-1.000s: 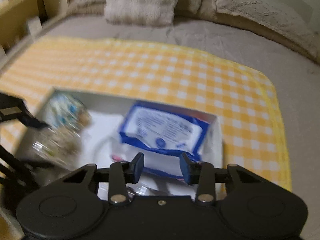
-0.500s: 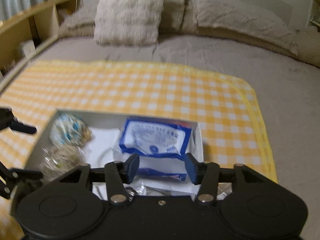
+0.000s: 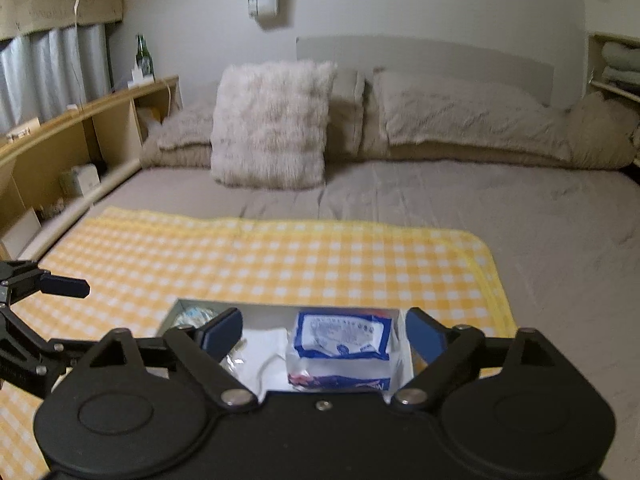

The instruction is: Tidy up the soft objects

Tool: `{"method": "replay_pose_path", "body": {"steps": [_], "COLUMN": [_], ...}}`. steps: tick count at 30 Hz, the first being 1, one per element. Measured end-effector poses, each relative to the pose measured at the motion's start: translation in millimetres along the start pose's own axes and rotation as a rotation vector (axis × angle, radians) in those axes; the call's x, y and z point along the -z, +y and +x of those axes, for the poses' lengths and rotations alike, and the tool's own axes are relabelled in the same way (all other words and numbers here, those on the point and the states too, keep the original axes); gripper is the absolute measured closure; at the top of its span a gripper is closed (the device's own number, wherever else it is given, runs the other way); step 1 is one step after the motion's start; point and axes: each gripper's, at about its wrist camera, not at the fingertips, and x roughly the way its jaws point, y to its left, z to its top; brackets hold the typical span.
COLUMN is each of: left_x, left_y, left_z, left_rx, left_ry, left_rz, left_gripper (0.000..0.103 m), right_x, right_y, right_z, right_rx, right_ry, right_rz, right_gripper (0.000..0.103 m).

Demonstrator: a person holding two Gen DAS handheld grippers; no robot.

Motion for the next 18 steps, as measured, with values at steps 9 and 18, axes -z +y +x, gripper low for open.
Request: {"method": "replay_pose_path", "body": {"steps": [9, 18], "left_x": [0, 22], "left_y": [-5, -22], "left_z": [-57, -106], "left_rx": [-0.135, -0.233], "left_ry": [-0.105, -0.182], "left_rz": [-0.190, -0.224], "left_gripper": [0.000, 0.000], "right_x": [2, 20], "right_y": [29, 51], "right_z": [-53, -93], "right_rx": [0.032, 0.010], "right_ry": [-0.125, -0.156], "right_rz": [-0.023, -0.039], "right_gripper": [0.000, 0.000]}}
